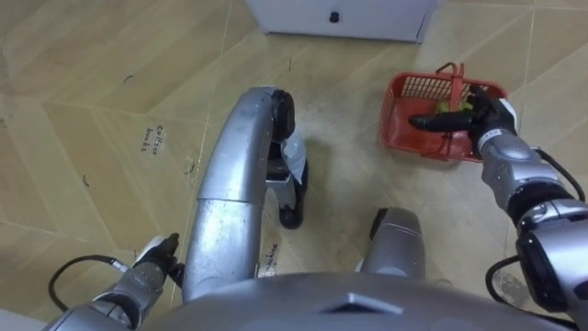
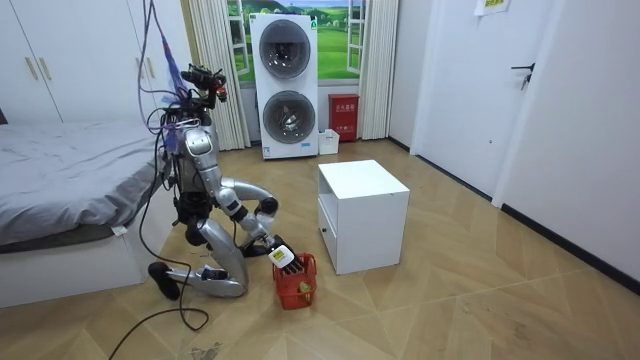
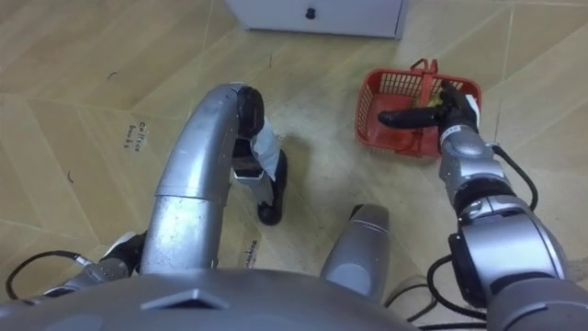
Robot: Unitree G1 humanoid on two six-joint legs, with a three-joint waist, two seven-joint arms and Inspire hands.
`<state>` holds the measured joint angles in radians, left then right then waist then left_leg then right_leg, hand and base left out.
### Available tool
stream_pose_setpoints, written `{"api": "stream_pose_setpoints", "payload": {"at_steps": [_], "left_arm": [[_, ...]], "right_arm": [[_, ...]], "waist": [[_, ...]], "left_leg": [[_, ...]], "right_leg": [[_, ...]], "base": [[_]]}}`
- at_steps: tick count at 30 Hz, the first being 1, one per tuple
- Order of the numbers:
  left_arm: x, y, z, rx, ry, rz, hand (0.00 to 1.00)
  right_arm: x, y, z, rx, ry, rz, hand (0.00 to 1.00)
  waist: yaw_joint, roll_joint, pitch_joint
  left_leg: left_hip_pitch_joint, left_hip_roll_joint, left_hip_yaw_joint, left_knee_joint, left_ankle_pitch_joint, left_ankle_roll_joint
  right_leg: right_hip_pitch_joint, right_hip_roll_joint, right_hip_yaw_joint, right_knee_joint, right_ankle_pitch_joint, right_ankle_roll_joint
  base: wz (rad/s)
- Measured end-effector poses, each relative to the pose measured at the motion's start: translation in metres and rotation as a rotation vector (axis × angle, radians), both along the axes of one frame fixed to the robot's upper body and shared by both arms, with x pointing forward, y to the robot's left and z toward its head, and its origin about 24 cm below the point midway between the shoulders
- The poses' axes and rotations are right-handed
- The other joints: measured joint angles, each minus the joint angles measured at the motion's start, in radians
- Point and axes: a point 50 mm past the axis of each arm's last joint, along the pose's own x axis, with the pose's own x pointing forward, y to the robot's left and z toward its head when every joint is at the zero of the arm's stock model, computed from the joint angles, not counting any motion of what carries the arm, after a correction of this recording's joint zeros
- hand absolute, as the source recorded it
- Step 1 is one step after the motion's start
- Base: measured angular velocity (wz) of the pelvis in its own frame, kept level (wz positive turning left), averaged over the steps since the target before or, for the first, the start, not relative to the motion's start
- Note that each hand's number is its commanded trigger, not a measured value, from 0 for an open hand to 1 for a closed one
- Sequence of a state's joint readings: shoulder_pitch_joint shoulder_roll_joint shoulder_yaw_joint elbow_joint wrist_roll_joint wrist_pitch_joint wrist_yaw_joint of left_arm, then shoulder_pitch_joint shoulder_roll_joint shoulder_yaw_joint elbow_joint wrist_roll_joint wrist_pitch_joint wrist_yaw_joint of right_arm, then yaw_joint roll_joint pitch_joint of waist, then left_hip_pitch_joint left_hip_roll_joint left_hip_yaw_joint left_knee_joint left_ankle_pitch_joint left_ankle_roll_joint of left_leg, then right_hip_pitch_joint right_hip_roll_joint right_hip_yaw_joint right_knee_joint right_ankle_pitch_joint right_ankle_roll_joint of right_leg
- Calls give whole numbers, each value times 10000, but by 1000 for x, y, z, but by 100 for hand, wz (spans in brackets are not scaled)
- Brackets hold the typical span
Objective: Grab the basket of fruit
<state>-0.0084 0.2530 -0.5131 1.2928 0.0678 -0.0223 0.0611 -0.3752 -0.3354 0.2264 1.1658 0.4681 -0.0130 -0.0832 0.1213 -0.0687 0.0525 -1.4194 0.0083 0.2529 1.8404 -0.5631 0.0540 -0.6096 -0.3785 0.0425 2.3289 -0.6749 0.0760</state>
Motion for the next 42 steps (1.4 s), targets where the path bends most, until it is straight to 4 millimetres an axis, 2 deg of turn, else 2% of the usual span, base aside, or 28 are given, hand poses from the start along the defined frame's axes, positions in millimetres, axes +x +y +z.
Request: {"api": "stream_pose_setpoints", "payload": {"at_steps": [5,11,12,13,26,32,35,39,42], "left_arm": [[3,-3,0,-227,-165,269,0],[6,-5,0,-304,-206,71,0],[6,-6,0,-312,-217,66,0],[6,-6,0,-326,-239,57,0],[9,-13,0,-685,-234,-273,0],[10,-13,0,-932,-331,404,0],[12,-12,0,-1025,-265,651,0],[22,-11,1,-779,-163,586,0],[30,-13,2,-720,-262,486,0]], "right_arm": [[-3,-4,-2,435,98,-436,0],[3,-5,3,888,-155,-870,0],[5,-5,3,946,-174,-870,60],[5,-6,4,965,-168,-880,98],[4,-5,2,989,-22,-723,100],[-2,-8,-2,943,232,-945,100],[-3,-8,-3,967,258,-975,100],[-3,-5,-4,1027,294,-949,100],[-5,-5,-6,1033,383,-979,100]], "waist": [[124,32,38],[230,76,84],[243,84,89],[251,90,93],[305,111,97],[345,105,101],[365,76,118],[366,-40,185],[351,-47,190]], "left_leg": [[-46,-22,20,1,16,29],[-82,-44,19,3,20,36],[-82,-44,20,3,20,36],[-84,-44,20,1,20,36],[-96,-20,102,-47,32,14],[-95,-3,100,-26,55,49],[-96,-25,94,-5,66,66],[-102,-36,93,-12,122,74],[-103,-58,64,32,131,76]], "right_leg": [[-27,-20,5,7,0,0],[-52,-32,-7,6,0,1],[-55,-29,-9,5,0,1],[-60,-29,-8,4,0,1],[-209,-49,73,57,-6,6],[-173,-55,33,85,-15,17],[-169,-58,33,112,-15,18],[-168,-68,13,155,-15,17],[-131,-48,9,184,-16,17]], "base": [[0],[0],[0],[0],[-1],[0],[0],[0],[0]]}}
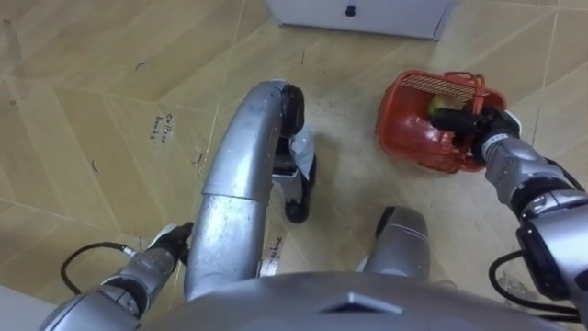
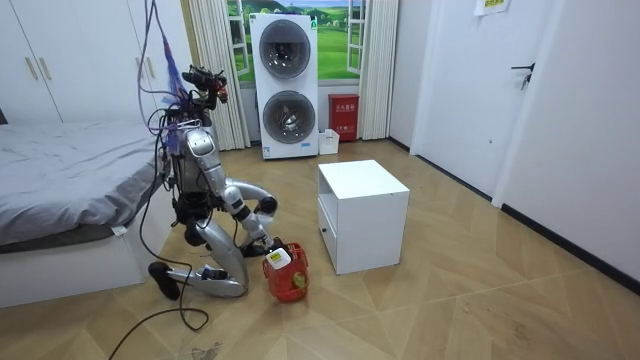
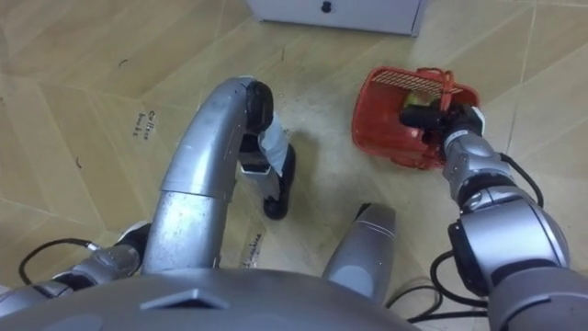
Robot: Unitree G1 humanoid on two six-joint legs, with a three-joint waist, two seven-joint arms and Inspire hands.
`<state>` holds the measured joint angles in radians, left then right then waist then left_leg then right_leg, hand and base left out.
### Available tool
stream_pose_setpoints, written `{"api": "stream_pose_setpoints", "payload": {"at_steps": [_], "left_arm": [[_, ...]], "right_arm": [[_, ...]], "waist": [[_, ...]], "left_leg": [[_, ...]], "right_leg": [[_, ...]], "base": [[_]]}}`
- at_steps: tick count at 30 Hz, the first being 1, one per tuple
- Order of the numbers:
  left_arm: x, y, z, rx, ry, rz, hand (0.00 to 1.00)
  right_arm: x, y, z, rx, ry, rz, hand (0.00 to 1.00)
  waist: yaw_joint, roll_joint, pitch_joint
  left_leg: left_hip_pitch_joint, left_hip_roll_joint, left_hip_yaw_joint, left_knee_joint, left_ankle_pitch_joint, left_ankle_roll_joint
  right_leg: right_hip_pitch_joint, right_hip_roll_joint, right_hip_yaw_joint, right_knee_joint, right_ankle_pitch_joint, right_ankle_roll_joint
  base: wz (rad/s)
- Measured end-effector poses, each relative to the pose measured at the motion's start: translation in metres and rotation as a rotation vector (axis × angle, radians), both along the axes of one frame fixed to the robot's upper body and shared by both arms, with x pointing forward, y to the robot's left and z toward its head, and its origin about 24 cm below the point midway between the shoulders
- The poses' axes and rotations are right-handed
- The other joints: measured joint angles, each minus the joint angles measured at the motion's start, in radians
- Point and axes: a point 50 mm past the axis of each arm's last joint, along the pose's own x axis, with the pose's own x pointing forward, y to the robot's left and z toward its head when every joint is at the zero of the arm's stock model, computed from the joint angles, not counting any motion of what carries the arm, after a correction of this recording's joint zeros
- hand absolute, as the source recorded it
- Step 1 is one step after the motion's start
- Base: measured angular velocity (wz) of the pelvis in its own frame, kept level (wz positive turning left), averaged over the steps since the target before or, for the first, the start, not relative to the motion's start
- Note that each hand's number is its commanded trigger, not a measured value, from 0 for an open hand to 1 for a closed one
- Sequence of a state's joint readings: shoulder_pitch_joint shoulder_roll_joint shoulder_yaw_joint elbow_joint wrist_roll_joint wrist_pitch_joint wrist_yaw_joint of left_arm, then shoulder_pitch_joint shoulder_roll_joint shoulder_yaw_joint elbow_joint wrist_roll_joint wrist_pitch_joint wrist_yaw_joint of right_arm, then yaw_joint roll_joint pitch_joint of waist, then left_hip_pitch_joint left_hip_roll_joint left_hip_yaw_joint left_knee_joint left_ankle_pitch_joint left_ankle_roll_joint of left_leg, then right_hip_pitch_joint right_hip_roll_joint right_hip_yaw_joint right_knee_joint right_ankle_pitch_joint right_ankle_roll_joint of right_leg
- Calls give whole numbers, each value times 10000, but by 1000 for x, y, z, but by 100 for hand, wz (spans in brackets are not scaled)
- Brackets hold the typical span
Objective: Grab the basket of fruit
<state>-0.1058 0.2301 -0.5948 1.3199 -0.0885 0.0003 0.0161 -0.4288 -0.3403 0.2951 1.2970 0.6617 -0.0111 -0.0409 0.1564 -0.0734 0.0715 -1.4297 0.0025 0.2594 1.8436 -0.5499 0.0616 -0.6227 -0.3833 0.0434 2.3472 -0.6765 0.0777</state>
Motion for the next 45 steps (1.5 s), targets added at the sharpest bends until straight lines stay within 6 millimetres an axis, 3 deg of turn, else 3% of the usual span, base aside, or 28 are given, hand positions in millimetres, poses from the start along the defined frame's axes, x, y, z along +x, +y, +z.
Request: {"api": "stream_pose_setpoints", "payload": {"at_steps": [6,14,20,25,29,33,37,41,43,45], "left_arm": [[12,-8,1,-150,-282,-91,0],[20,-9,3,-175,-473,-83,0],[28,-7,6,-320,-808,565,0],[37,-9,9,-363,-967,347,0],[43,-9,11,-282,-1090,48,0],[58,-8,17,-317,-1421,-163,0],[85,-6,29,-191,-2054,-245,0],[97,-6,36,-312,-2468,55,0],[99,-5,37,-442,-2566,405,0],[98,-2,37,-437,-2515,709,0]], "right_arm": [[-2,10,-5,102,233,309,100],[1,14,-4,110,187,647,100],[15,28,3,75,-263,1775,100],[29,39,15,-142,-756,2787,100],[44,43,28,-450,-1299,3350,100],[58,47,48,-751,-2168,3988,100],[75,58,67,-934,-2867,4705,100],[85,62,79,-934,-3144,4953,100],[86,64,81,-911,-3125,5361,100],[88,70,85,-813,-3210,5768,100]], "waist": [[-179,-42,24],[-166,-88,49],[-149,-204,115],[-148,-267,116],[-299,-290,130],[-496,-286,123],[-646,-234,89],[-673,84,-53],[-651,223,-97],[-478,265,-124]], "left_leg": [[3,-10,-74,97,36,71],[6,39,-200,151,69,14],[197,-6,-395,256,63,0],[406,-24,-579,387,27,6],[730,-390,-823,477,-50,-72],[911,-716,-1004,606,-165,37],[1069,-755,-999,676,-369,317],[1342,-651,-1007,294,-485,545],[1891,-596,-1007,-605,-500,587],[2466,-370,-966,-1489,-464,616]], "right_leg": [[111,49,-43,64,-2,-4],[133,200,-37,128,-1,-7],[484,380,14,98,4,-31],[855,482,-56,63,7,-42],[1507,487,-205,-61,-1,-87],[1984,447,-434,-276,-4,-100],[2349,597,-465,-715,-141,-76],[2385,935,-239,-1743,-424,18],[2383,1014,-162,-3046,-427,24],[2409,1034,-143,-4330,-423,30]], "base": [[0],[-2],[-3],[-4],[2],[9],[2],[-18],[-31],[-58]]}}
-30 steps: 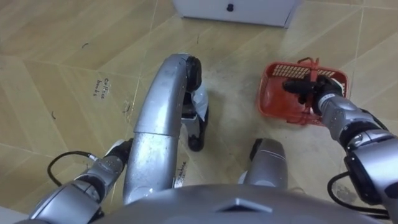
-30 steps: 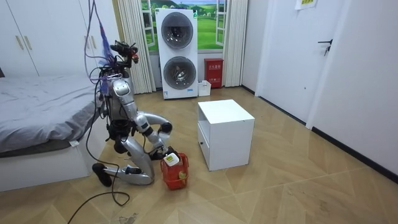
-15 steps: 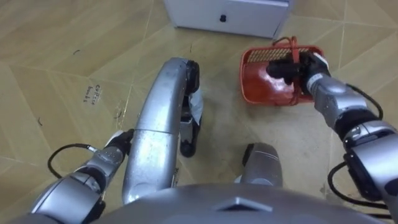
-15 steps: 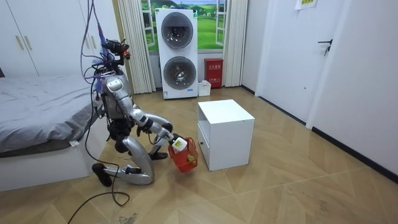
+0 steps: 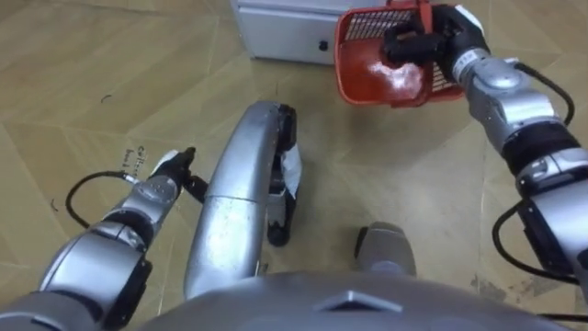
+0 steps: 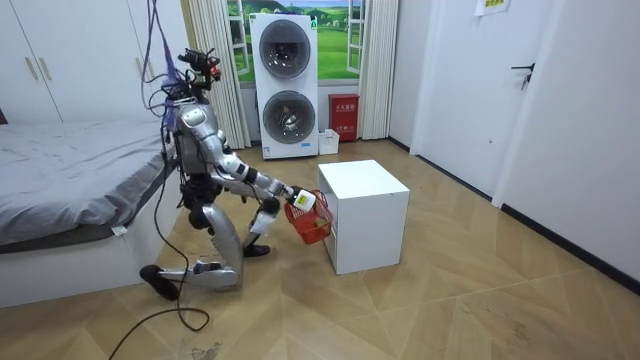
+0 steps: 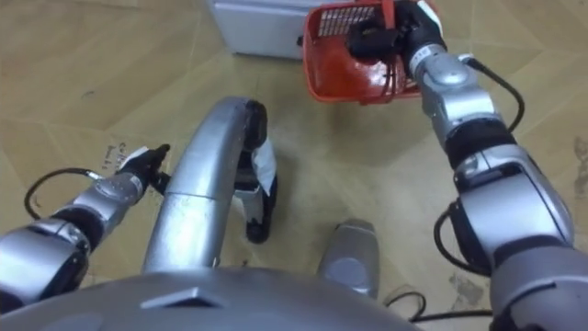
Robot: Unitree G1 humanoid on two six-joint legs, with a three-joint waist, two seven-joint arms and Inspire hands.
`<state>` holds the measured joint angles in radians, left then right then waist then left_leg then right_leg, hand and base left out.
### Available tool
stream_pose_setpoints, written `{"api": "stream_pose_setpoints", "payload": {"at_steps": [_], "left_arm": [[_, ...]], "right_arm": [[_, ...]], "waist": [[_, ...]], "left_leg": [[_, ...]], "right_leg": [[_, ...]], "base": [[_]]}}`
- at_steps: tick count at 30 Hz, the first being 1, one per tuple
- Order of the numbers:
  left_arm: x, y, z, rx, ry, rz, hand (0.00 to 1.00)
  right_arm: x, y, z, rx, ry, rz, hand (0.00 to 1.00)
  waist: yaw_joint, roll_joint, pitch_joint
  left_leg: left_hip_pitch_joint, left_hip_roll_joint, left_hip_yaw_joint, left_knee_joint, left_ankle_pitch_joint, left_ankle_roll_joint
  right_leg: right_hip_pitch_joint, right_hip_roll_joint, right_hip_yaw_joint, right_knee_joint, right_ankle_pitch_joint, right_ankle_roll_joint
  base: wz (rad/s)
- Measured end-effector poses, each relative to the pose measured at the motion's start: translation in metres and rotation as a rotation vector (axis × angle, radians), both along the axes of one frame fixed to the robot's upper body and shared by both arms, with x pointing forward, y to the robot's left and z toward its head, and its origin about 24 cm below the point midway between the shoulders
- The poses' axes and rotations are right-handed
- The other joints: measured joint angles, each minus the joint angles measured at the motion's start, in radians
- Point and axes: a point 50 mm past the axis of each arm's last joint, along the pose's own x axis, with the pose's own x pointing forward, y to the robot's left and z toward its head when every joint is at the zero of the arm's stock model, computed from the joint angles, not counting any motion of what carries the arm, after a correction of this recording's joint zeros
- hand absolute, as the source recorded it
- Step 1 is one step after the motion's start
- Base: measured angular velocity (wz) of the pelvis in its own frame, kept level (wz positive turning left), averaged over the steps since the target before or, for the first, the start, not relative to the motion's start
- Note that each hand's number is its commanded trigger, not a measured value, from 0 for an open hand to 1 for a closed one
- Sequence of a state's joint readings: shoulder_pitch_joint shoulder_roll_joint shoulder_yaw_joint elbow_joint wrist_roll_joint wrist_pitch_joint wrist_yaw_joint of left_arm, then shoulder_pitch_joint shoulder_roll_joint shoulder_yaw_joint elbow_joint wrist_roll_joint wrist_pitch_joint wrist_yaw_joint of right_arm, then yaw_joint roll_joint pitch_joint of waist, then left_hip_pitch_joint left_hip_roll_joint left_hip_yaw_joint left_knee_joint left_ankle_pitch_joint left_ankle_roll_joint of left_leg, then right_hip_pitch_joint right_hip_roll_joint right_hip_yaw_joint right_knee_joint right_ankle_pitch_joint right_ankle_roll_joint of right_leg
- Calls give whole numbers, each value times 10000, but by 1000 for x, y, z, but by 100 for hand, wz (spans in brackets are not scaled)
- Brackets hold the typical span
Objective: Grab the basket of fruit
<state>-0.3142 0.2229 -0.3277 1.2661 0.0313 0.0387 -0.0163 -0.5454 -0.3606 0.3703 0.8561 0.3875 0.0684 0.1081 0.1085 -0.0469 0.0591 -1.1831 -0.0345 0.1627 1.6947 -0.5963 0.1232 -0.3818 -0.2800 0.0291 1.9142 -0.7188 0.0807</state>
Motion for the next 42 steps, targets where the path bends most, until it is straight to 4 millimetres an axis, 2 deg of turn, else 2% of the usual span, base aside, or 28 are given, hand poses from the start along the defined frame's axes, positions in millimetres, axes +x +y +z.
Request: {"api": "stream_pose_setpoints", "payload": {"at_steps": [2,6,8,10,11,13,14,16,17,19,20,22,23,25,26,27,28,29,30,31,32,33,34,35,36,37,40,42], "left_arm": [[1,2,1,-23,-21,196,0],[1,7,3,-242,-273,707,0],[-2,12,3,-215,-289,968,0],[-10,21,2,-172,-214,1432,0],[-12,22,1,-190,-195,1557,0],[-22,27,-2,-193,35,1767,0],[-25,28,-3,-217,124,1797,0],[-40,33,-7,-317,418,2256,0],[-45,35,-9,-283,534,2320,0],[-58,39,-12,-146,1021,2506,0],[-59,40,-12,-136,1067,2522,0],[-55,38,-10,-134,925,2393,0],[-53,38,-10,-96,869,2367,0],[-54,39,-9,152,783,2377,0],[-56,40,-10,236,801,2379,0],[-63,43,-12,420,908,2455,0],[-71,45,-14,534,1028,2613,0],[-75,46,-14,584,1079,2721,0],[-82,50,-15,753,1169,2830,0],[-85,48,-17,814,1171,2864,0],[-87,45,-18,821,1208,2831,0],[-93,39,-22,714,1311,2754,0],[-94,34,-23,565,1299,2703,0],[-95,34,-24,546,1291,2697,0],[-99,35,-24,583,1391,2745,0],[-103,34,-26,567,1497,2764,0],[-114,37,-27,696,1724,2838,0],[-119,39,-27,873,1856,2687,0]], "right_arm": [[3,6,7,173,-281,319,100],[14,21,32,2,-1231,1043,100],[16,28,41,-168,-1626,1417,100],[16,37,50,-194,-2020,1825,100],[15,37,51,-109,-2089,1901,100],[9,40,49,44,-2048,2252,100],[8,39,48,82,-2010,2274,100],[4,36,48,248,-2124,2219,100],[3,36,50,316,-2210,2252,100],[3,38,60,569,-2665,2393,100],[2,37,62,646,-2767,2352,100],[-5,29,60,855,-2872,2051,100],[-5,29,60,829,-2869,2035,100],[-8,30,56,750,-2756,2166,100],[-9,30,55,681,-2720,2215,100],[-11,31,53,612,-2693,2281,100],[-11,31,54,604,-2763,2260,100],[-11,32,55,590,-2789,2256,100],[-12,34,52,498,-2762,2213,100],[-14,34,50,407,-2732,2169,100],[-15,33,48,372,-2642,2100,100],[-16,34,46,409,-2538,2097,100],[-16,35,46,562,-2528,2130,100],[-16,36,47,634,-2541,2161,100],[-16,39,47,746,-2559,2267,100],[-17,40,51,845,-2682,2403,100],[-16,44,61,924,-3104,2629,100],[-17,47,64,965,-3261,2761,100]], "waist": [[38,3,-3],[63,-38,-31],[25,-85,-57],[-17,-256,-163],[-36,-289,-185],[-25,-331,-216],[-25,-329,-218],[14,-352,-256],[9,-359,-284],[-200,-348,-329],[-237,-365,-350],[-271,-509,-489],[-259,-533,-505],[151,-477,-503],[189,-437,-507],[159,-322,-481],[-50,-137,-474],[-138,-101,-472],[-278,-212,-506],[-274,-227,-445],[-220,-189,-478],[-183,-243,-454],[-209,-276,-450],[-179,-330,-448],[-104,-445,-493],[-40,-427,-498],[116,-406,-494],[145,-403,-495]], "left_leg": [[598,98,51,-1031,208,19],[1904,48,252,-3515,913,31],[2512,22,295,-4480,1176,-18],[3245,-46,290,-5590,1487,-119],[3442,-40,285,-5828,1550,-135],[4280,118,130,-6637,1749,-182],[4496,141,41,-6805,1796,-178],[5269,283,-268,-7246,1892,-196],[5388,317,-272,-7266,1908,-175],[5868,450,-213,-7369,1986,-57],[6043,421,-220,-7545,1986,-57],[7111,185,-278,-9057,2026,-122],[7390,130,-328,-9439,2065,-187],[8337,27,-1149,-10539,2272,-546],[8602,37,-1462,-10799,2335,-657],[9127,114,-2173,-11256,2479,-899],[9432,338,-2677,-11535,2573,-1063],[9539,467,-2866,-11617,2620,-1144],[9668,647,-2793,-11592,2631,-1235],[9705,998,-2014,-11290,2400,-1633],[9797,1291,-1525,-11317,2348,-1661],[10026,1291,-1088,-11982,2463,-1831],[10122,1215,-665,-12758,2714,-1808],[10176,1172,-593,-13012,3027,-1588],[10453,1171,-607,-13447,3332,-1635],[10830,1152,-584,-13891,3539,-1627],[11302,1101,-633,-14482,3689,-1579],[11429,1046,-704,-14626,3703,-1555]], "right_leg": [[233,-76,-150,-1509,11,25],[911,-404,-440,-4996,243,386],[1424,-498,-661,-6498,489,451],[2023,-479,-813,-8090,1044,479],[2194,-449,-897,-8460,1222,488],[2836,-104,-988,-9651,2312,403],[3015,-21,-1024,-9888,2615,377],[3674,309,-1096,-10686,3763,244],[3803,384,-1091,-10871,4005,230],[4248,627,-1084,-11194,5068,82],[4284,661,-1084,-11156,5465,91],[4137,647,-1093,-10842,7459,260],[3961,622,-1085,-10583,7504,246],[2436,593,-1217,-8824,5582,-12],[2067,650,-1298,-8647,5197,-23],[1296,757,-1502,-8623,4500,-43],[601,888,-1743,-9399,4015,-79],[302,973,-1780,-10179,3952,-108],[27,1085,-1865,-12233,4193,-226],[65,1101,-2060,-13101,4824,-504],[240,1196,-2330,-13164,4851,-576],[551,1302,-2420,-13478,4913,-683],[981,1467,-2447,-14028,5009,-799],[1205,1545,-2447,-14339,5037,-810],[1604,1667,-2512,-14935,5142,-837],[1970,1814,-2562,-15497,5402,-779],[2734,2116,-2677,-16680,5805,-632],[2996,2118,-2795,-17007,5915,-554]], "base": [[-52],[-44],[-37],[-31],[-21],[-25],[-25],[-22],[-21],[3],[39],[50],[15],[-32],[-36],[-15],[-3],[15],[17],[12],[6],[17],[23],[24],[13],[8],[4],[18]]}}
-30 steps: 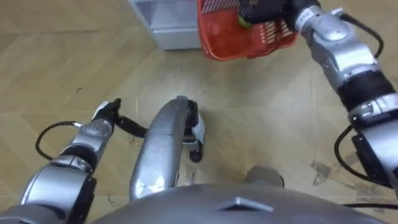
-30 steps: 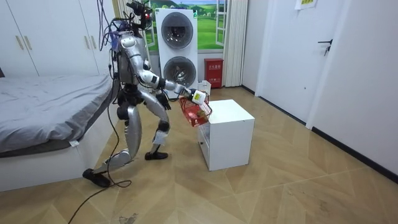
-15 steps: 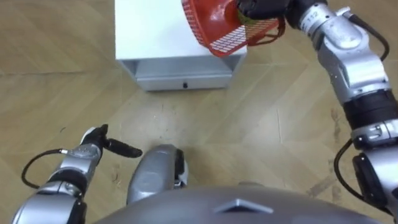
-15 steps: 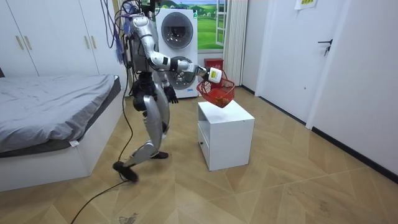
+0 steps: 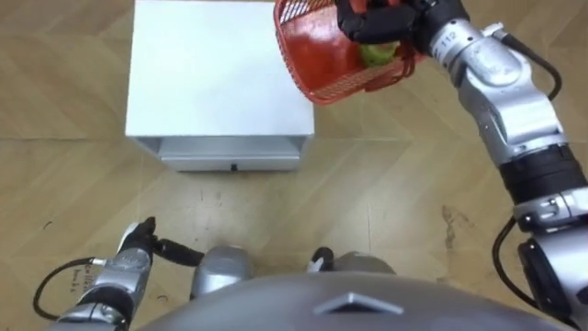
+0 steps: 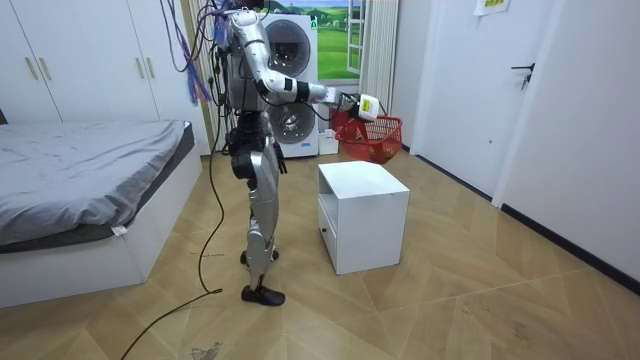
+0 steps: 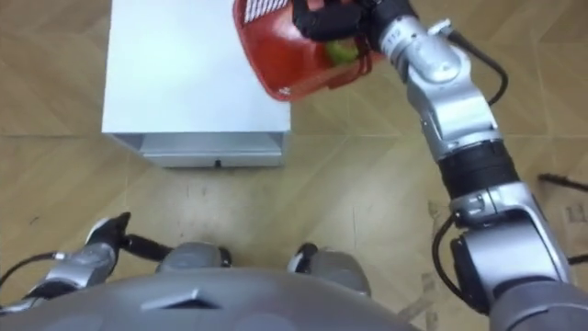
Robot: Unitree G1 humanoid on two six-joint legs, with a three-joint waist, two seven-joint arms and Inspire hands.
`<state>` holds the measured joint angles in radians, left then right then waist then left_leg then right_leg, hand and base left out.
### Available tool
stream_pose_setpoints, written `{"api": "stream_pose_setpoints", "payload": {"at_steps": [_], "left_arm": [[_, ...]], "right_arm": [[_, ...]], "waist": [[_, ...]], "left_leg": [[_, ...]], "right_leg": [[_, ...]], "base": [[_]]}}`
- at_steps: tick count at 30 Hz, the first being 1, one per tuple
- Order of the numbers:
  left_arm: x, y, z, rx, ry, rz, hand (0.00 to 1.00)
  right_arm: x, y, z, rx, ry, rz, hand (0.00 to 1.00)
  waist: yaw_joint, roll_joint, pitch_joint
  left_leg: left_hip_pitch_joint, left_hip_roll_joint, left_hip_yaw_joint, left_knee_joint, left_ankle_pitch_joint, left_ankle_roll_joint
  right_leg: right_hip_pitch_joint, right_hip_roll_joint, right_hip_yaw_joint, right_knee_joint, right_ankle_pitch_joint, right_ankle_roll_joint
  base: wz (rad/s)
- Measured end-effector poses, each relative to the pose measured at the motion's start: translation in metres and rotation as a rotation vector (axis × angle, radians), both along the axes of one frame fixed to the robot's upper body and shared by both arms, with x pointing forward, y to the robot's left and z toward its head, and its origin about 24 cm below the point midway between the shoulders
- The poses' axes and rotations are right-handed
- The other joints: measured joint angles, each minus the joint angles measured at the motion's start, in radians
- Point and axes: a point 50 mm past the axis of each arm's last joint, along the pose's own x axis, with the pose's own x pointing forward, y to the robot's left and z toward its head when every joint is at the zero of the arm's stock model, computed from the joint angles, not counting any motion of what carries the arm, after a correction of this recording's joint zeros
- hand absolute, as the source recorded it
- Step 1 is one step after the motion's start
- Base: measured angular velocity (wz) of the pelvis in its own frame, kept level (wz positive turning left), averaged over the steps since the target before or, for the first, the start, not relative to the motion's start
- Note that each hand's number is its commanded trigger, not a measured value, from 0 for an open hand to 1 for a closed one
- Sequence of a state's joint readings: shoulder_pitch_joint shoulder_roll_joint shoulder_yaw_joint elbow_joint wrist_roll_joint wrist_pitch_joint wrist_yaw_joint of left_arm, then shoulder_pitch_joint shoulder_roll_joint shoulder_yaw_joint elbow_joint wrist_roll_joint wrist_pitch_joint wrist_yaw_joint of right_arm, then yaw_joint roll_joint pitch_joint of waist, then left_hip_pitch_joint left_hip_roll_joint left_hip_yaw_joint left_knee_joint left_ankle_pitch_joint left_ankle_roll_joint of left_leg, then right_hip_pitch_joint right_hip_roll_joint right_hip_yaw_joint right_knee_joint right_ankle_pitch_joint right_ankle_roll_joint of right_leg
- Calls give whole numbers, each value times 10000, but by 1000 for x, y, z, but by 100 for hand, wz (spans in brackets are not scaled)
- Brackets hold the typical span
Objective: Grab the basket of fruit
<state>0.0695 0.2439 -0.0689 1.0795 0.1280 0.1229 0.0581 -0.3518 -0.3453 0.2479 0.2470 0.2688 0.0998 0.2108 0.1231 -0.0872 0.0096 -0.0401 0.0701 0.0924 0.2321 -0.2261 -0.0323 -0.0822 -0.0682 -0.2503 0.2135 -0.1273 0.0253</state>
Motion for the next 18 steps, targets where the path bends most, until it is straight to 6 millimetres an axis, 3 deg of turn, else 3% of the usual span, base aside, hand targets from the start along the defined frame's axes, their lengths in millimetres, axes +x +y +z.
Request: {"api": "stream_pose_setpoints", "payload": {"at_steps": [4,12,18], "left_arm": [[2,2,2,357,-60,-385,0],[-7,-2,0,703,6,-674,0],[-10,-2,-1,702,73,-646,0]], "right_arm": [[-2,2,0,40,-9,165,100],[-12,-3,-17,-18,543,-8,100],[-15,-2,-30,-169,1072,-40,100]], "waist": [[239,-21,-14],[351,-19,-16],[558,-69,-8]], "left_leg": [[51,-100,-289,-56,23,37],[443,-107,-726,-322,28,41],[478,-100,-1066,-342,28,41]], "right_leg": [[219,-29,-54,-296,60,33],[703,3,-330,-443,19,95],[849,-3,-830,-442,10,106]], "base": [[13],[11],[10]]}}
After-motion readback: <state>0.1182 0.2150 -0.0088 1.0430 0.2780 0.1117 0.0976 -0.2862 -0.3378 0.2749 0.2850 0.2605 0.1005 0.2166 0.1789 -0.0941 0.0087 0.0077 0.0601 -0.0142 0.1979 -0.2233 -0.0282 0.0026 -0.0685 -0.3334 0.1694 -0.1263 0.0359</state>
